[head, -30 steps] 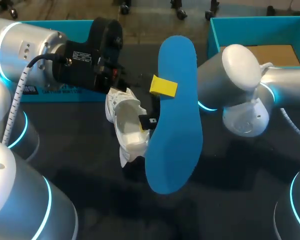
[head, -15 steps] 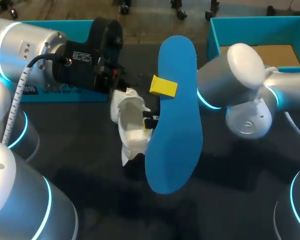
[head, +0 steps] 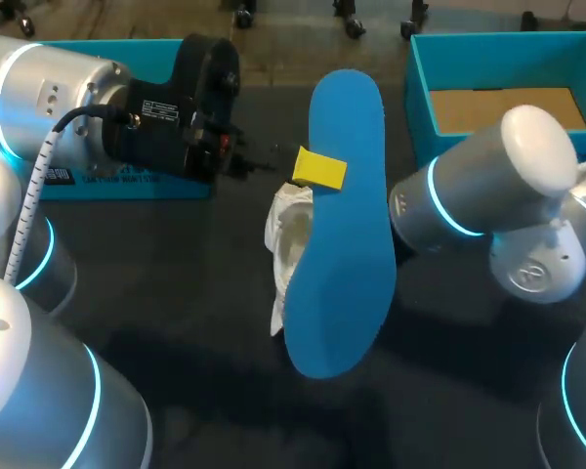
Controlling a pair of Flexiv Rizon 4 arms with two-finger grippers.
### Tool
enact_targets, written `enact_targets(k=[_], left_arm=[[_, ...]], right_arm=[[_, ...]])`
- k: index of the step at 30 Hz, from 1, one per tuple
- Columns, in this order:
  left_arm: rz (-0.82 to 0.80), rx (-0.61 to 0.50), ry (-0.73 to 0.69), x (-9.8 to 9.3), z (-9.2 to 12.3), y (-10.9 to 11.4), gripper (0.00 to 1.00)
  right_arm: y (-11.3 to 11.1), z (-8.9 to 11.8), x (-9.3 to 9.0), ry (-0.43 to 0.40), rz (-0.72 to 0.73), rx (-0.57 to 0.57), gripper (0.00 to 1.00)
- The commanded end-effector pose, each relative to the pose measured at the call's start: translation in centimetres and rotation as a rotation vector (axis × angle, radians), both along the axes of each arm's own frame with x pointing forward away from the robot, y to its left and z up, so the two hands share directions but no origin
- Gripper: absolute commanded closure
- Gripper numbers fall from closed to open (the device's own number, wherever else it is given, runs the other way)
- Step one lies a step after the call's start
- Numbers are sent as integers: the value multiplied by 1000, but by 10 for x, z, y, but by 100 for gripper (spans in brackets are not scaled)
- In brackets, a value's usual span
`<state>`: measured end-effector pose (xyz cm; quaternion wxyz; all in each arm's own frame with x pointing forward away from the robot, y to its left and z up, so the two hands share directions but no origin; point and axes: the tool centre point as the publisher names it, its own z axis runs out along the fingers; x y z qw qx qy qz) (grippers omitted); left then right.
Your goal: Take the shoe out of the shoebox, open the shoe tongue, remove and reinsert the insole, then place the shoe into the shoebox
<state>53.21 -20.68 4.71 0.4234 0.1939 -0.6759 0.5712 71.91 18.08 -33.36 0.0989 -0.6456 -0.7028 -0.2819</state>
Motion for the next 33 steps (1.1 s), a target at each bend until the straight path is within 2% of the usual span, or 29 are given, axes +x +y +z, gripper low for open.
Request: enact_targets(k=[1,11,19,30,31,32,33], left_arm=[[1,0,1,-1,-1,0,100],[1,0,1,-1,-1,0,100],[1,0,1,-1,-1,0,100],[1,0,1,-1,-1,0,100],[1,0,1,-1,-1,0,100],[1,0,1,-1,-1,0,100],[1,0,1,-1,-1,0,100]], right_arm=[[-19,10,-12,-3,-4,-7,100],[-17,-13,-16,48,34,-30,100],[-8,-28,-20,56,20,-6,100],[-8,-46,-18,64,11,-11,100],[-8,-46,-18,65,9,-9,93],[-7,-45,-19,65,7,-9,60],[-7,-43,-20,65,6,-8,1]])
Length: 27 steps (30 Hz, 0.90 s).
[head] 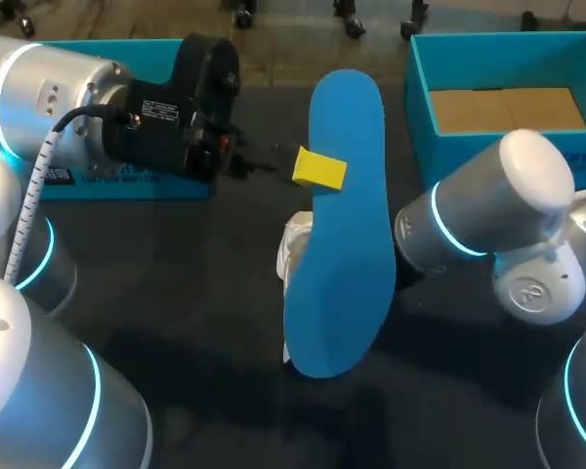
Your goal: Take the shoe out of the shoebox, open the shoe tongue, remove and reinsert the insole, then place the shoe into the shoebox
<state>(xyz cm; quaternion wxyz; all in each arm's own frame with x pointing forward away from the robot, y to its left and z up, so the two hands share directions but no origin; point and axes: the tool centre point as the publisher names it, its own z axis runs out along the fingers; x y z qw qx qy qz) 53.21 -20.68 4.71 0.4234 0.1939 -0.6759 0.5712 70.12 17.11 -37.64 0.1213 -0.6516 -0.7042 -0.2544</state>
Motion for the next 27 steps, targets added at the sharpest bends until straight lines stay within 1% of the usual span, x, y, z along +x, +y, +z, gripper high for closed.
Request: enact_targets(k=[1,7,13,15,17,19,22,27], left_arm=[[1,0,1,-1,-1,0,100],[1,0,1,-1,-1,0,100],[1,0,1,-1,-1,0,100],[1,0,1,-1,-1,0,100],[1,0,1,-1,-1,0,100],[1,0,1,-1,-1,0,100],[1,0,1,-1,-1,0,100],[1,0,1,-1,-1,0,100]], right_arm=[[3,2,-3,0,-5,4,0],[4,21,-5,30,10,10,0],[7,48,-10,60,49,54,0],[9,58,-13,41,55,111,0],[10,67,-16,55,72,122,0],[10,77,-17,47,78,151,0],[12,91,-21,59,95,222,0],[15,111,-22,43,144,303,0]])
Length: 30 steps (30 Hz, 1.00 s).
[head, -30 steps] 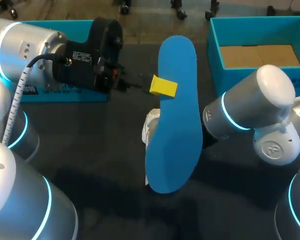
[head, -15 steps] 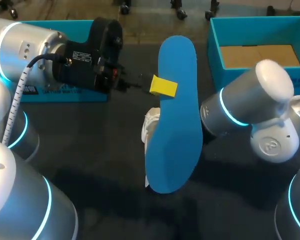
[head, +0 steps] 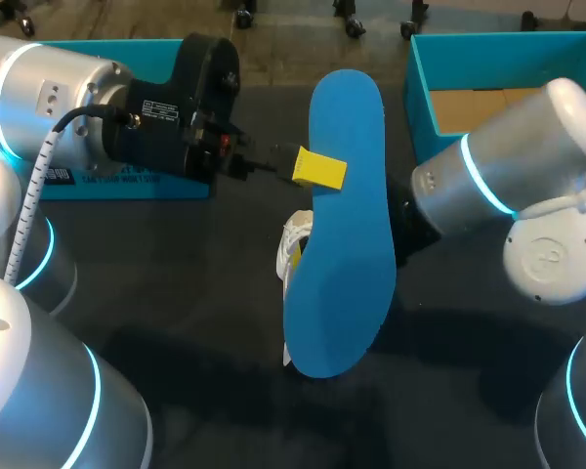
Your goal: Take the shoe out of the shoebox, open the shoe tongue, remove and reinsert the insole, then place the shoe into the shoebox
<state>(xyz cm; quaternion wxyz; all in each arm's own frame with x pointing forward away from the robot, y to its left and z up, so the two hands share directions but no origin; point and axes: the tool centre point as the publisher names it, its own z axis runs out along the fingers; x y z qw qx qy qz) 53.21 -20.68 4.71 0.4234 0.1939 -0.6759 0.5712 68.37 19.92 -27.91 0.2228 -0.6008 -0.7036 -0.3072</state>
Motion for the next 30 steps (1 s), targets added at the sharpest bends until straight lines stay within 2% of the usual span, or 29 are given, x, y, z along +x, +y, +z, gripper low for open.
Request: enact_targets(k=[1,7,11,13,30], left_arm=[[1,0,1,-1,-1,0,100],[1,0,1,-1,-1,0,100],[1,0,1,-1,-1,0,100],[1,0,1,-1,-1,0,100],[1,0,1,-1,-1,0,100]], right_arm=[[-12,16,-5,-6,46,104,0],[-2,31,-7,-27,89,266,0],[-1,40,-7,-47,70,326,0],[1,45,-6,-47,46,330,0],[2,49,-5,-37,35,327,0]])
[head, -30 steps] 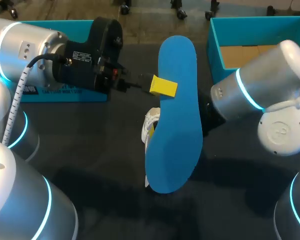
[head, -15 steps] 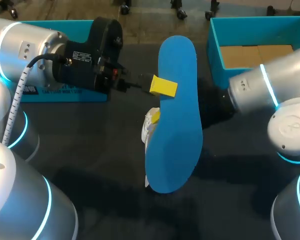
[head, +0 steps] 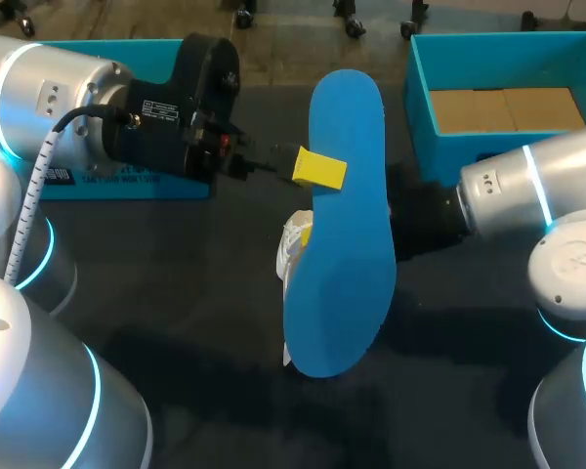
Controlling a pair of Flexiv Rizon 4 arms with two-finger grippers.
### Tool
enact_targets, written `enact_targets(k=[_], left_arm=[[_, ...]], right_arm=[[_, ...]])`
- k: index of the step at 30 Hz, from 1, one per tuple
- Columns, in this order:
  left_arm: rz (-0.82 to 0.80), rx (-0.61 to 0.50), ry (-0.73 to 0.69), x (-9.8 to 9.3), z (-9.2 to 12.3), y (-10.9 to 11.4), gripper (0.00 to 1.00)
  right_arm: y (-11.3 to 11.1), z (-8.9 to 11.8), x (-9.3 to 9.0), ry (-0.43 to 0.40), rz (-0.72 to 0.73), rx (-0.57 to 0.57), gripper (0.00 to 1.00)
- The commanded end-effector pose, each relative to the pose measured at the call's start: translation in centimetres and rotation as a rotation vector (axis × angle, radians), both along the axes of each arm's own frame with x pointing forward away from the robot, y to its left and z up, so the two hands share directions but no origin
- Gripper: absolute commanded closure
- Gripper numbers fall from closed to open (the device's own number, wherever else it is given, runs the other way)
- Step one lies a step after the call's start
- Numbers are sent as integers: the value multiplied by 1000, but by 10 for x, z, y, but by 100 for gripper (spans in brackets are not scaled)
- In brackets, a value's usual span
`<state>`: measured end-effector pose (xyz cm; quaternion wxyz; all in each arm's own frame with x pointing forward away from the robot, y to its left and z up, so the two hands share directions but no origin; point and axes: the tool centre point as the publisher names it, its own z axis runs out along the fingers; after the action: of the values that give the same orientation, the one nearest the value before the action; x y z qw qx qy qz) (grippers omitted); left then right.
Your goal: Take the shoe out of the shoebox, open the shoe tongue, remove and reinsert the insole, then place the shoe into the shoebox
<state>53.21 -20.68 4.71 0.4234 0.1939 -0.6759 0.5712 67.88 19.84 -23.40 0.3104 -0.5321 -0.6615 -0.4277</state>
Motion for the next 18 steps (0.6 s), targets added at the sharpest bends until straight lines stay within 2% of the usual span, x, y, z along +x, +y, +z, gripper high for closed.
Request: enact_targets(k=[1,7,11,12,13,14,18], left_arm=[[1,0,1,-1,-1,0,100],[1,0,1,-1,-1,0,100],[1,0,1,-1,-1,0,100],[1,0,1,-1,-1,0,100],[1,0,1,-1,-1,0,100],[1,0,1,-1,-1,0,100],[1,0,1,-1,-1,0,100]], right_arm=[[1,5,-1,60,-8,-9,0],[-11,20,-11,147,-4,30,0],[-16,27,-12,146,-13,73,0],[-21,35,-12,124,-28,90,0],[-23,40,-12,166,-35,64,0],[-24,43,-12,166,-54,38,0],[-30,64,-12,163,-21,55,0]])
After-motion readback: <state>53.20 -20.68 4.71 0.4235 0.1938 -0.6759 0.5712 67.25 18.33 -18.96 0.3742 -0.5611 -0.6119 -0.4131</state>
